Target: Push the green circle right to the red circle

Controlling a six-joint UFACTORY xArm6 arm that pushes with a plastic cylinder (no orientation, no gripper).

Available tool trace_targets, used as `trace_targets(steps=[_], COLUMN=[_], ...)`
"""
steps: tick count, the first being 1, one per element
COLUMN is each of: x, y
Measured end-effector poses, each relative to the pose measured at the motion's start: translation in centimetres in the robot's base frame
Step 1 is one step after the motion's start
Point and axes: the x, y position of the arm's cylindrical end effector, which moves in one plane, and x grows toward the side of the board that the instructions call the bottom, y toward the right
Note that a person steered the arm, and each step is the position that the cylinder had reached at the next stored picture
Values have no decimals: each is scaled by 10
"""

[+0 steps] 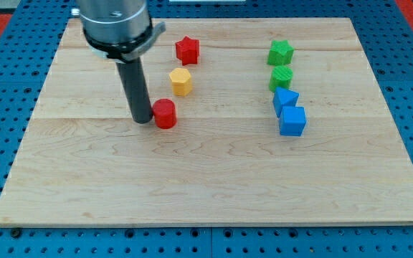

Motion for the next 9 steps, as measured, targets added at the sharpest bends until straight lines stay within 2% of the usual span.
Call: trace_targets(steps=[1,2,3,4,5,6,8,9], x=[18,76,78,70,13,-73,-97,-94], y=[49,60,143,269,288,287,252,208])
